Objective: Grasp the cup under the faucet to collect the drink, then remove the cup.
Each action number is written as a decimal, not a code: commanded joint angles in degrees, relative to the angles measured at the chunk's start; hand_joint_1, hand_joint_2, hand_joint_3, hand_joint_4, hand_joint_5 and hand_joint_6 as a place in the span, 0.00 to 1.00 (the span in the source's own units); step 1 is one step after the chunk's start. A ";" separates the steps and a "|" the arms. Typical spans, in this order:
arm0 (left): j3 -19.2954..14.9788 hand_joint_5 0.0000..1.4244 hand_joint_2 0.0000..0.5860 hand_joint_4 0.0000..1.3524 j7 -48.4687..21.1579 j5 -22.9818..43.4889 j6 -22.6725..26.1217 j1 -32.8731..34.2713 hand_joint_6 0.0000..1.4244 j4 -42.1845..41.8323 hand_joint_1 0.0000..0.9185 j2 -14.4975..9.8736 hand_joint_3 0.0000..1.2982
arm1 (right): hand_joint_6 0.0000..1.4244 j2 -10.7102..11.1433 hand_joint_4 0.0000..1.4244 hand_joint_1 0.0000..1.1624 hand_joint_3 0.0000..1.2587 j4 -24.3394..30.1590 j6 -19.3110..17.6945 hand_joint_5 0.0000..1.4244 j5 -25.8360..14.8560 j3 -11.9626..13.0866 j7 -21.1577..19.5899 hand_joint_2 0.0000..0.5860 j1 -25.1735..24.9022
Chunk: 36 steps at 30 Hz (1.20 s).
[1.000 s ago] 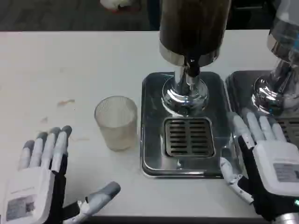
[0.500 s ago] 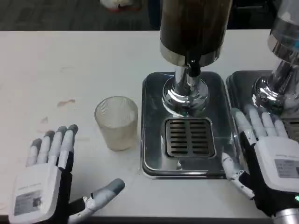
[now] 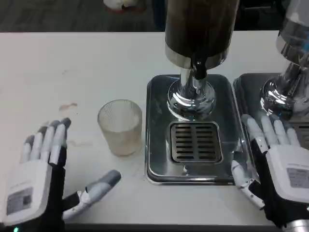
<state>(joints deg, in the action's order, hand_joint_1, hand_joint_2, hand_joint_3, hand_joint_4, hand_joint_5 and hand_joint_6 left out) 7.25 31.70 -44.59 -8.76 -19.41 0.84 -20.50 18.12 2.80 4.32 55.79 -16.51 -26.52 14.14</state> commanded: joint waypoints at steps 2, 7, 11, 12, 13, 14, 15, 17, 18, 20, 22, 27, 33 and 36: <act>-1.10 0.00 0.04 0.00 -0.29 3.12 -2.89 3.76 0.00 3.57 0.00 -0.83 0.00 | 0.00 -0.25 0.00 0.07 0.06 2.44 0.95 0.00 0.65 -0.28 0.65 0.91 0.01; -2.26 0.00 0.02 0.00 -2.08 8.05 -6.91 9.82 0.00 11.02 0.00 -2.00 0.00 | 0.00 -0.82 0.00 0.07 0.06 3.72 2.08 0.00 1.15 -0.64 0.64 0.91 0.79; -2.08 0.00 0.00 0.00 -2.51 10.24 -10.84 14.18 0.00 18.03 0.00 -3.05 0.00 | 0.00 -1.40 0.00 0.07 0.06 4.38 2.84 0.00 1.65 -1.04 0.45 0.91 1.62; -1.87 0.00 0.00 0.00 -2.88 10.92 -12.15 15.72 0.00 20.68 0.00 -3.24 0.00 | 0.00 -1.62 0.00 0.07 0.06 4.61 3.02 0.00 1.83 -1.19 0.43 0.91 1.94; -1.79 0.00 0.00 0.00 -3.31 11.94 -13.70 17.44 0.00 23.68 0.00 -3.20 0.00 | 0.00 -1.80 0.00 0.07 0.06 4.74 3.17 0.00 1.92 -1.27 0.44 0.91 2.13; -1.80 0.00 0.00 0.00 -3.93 13.05 -15.29 19.05 0.00 26.63 0.00 -3.20 0.00 | 0.00 -2.05 0.00 0.07 0.06 4.90 3.33 0.00 2.05 -1.42 0.40 0.91 2.37; -1.53 0.00 0.00 0.00 -4.89 13.90 -16.78 21.11 0.00 29.73 0.00 -3.25 0.00 | 0.00 -2.28 0.00 0.07 0.06 4.92 3.49 0.00 2.09 -1.48 0.34 0.91 2.46; -1.09 0.00 0.00 0.00 -6.07 15.00 -19.81 23.94 0.00 34.80 0.00 -3.60 0.00 | 0.00 -2.93 0.00 0.07 0.06 4.82 3.89 0.00 2.46 -1.97 -0.20 0.91 2.78; -0.83 0.00 0.00 0.00 -6.47 15.35 -21.11 25.14 0.00 36.99 0.00 -3.69 0.00 | 0.00 -3.22 0.00 0.07 0.06 4.81 4.10 0.00 2.50 -2.12 -0.48 0.91 2.88; 0.16 0.00 0.00 0.00 -8.42 15.86 -23.78 28.06 0.00 42.21 0.00 -3.79 0.00 | 0.00 -3.78 0.00 0.08 0.06 4.96 4.54 0.00 2.75 -2.49 -1.01 0.90 3.29; 0.91 0.00 0.00 0.00 -9.60 16.12 -25.91 30.24 0.00 46.67 0.00 -3.74 0.00 | 0.00 -4.29 0.00 0.08 0.06 4.62 4.66 0.00 2.94 -2.72 -1.61 0.90 3.76; 2.11 0.00 0.00 0.00 -11.09 16.30 -28.94 35.10 0.00 55.20 0.00 -3.01 0.00 | 0.00 -5.40 0.00 0.08 0.06 4.11 4.87 0.00 3.70 -3.61 -2.83 0.90 4.56; 4.68 0.00 0.00 0.00 -7.59 13.97 -30.92 38.28 0.00 59.17 0.02 -2.31 0.00 | 0.00 -5.81 0.00 0.09 0.06 4.43 5.32 0.00 4.27 -4.24 -3.00 0.90 5.14; 5.54 0.00 0.00 0.00 -6.13 13.98 -31.75 39.76 0.00 60.76 0.04 -1.23 0.00 | 0.00 -5.60 0.00 0.09 0.06 5.16 5.50 0.00 4.42 -4.35 -2.68 0.90 5.71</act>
<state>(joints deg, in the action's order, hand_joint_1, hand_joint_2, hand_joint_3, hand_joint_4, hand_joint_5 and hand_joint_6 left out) 12.06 23.93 -30.08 -39.16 18.57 60.19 -22.35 12.08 7.06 9.44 59.47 -20.89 -28.73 18.99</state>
